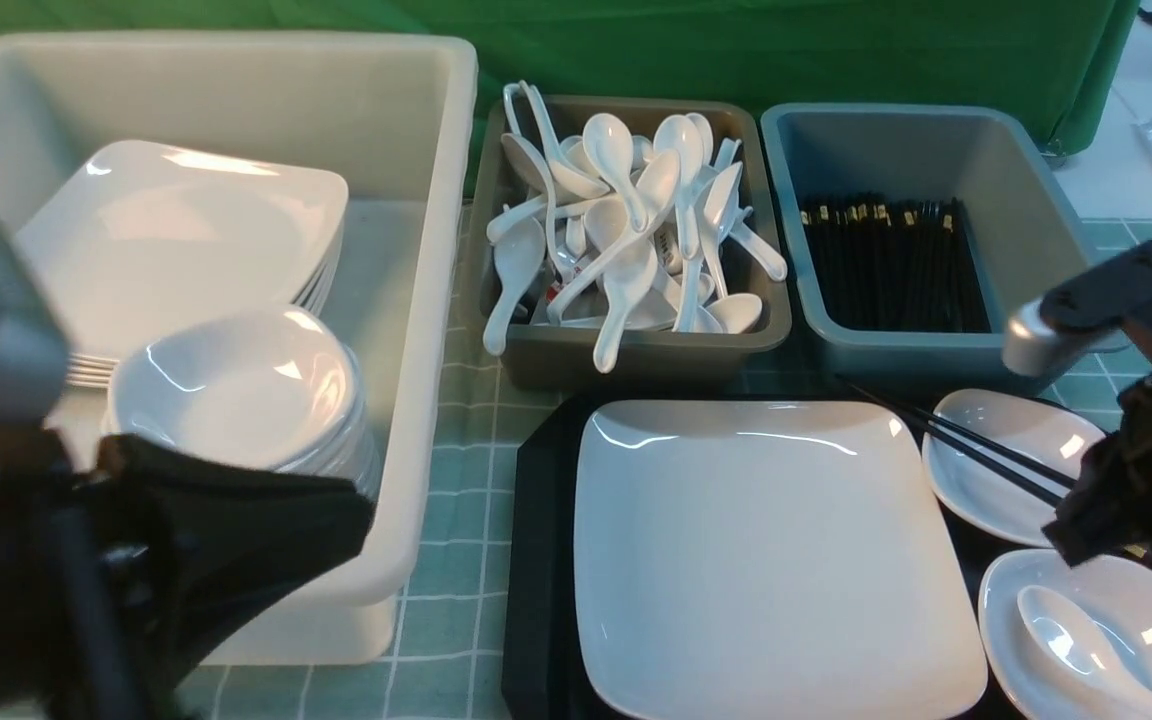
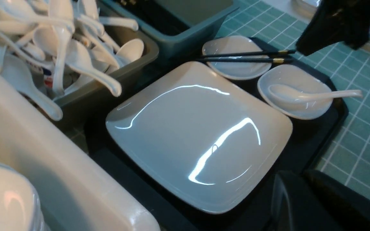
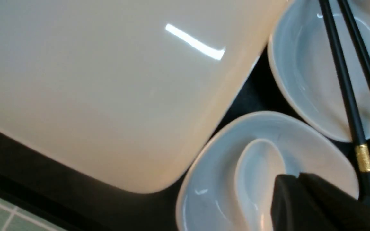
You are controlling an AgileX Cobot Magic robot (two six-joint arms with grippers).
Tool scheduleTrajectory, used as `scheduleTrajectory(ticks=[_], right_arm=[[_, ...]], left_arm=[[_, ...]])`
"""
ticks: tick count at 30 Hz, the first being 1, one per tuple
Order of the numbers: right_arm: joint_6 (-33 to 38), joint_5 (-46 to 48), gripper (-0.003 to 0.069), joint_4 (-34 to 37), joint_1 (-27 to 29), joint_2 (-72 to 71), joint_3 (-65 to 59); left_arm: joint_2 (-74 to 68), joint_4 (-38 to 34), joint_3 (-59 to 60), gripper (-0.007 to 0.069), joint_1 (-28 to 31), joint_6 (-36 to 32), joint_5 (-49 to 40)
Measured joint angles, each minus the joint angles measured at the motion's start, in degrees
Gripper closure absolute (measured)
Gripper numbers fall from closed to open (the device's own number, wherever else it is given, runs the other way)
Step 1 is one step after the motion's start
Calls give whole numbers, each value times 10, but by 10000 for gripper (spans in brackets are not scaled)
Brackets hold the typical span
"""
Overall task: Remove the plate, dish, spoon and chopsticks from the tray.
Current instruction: Use the right arm to grab a pair of chopsticks from the plate
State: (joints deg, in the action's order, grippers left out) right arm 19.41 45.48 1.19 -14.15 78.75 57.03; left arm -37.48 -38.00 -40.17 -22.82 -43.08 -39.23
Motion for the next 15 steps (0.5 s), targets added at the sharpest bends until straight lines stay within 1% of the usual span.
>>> scheduleTrajectory(ticks=[1, 3, 5, 7, 8, 9, 10, 11, 13, 14, 15], right_arm=[[20, 13, 603, 13, 21, 25, 18], [35, 22, 602, 23, 33, 44, 29], [67, 43, 575, 48, 64, 81, 56], [80, 51, 508, 56, 84, 112, 80], [85, 49, 437, 58, 95, 128, 93], [85, 48, 426, 58, 96, 131, 95], [88, 40, 321, 57, 103, 153, 110], [92, 36, 279, 57, 104, 163, 115], [103, 29, 207, 57, 105, 184, 129], [111, 24, 181, 57, 105, 200, 138], [113, 21, 174, 57, 105, 206, 141]], left_arm=[[24, 4, -1, 608, 0, 0, -15], [35, 8, -1, 608, 0, 0, -23], [63, 26, -1, 608, 0, 1, -39], [83, 43, -1, 608, 0, 2, -44], [90, 52, -1, 608, 0, 2, -45], [90, 52, -1, 608, 0, 2, -45], [92, 55, -1, 608, 0, 2, -45], [92, 57, -1, 608, 0, 2, -45], [92, 59, -1, 608, 0, 2, -45], [92, 60, -1, 608, 0, 2, -45], [92, 60, -1, 608, 0, 2, -45]])
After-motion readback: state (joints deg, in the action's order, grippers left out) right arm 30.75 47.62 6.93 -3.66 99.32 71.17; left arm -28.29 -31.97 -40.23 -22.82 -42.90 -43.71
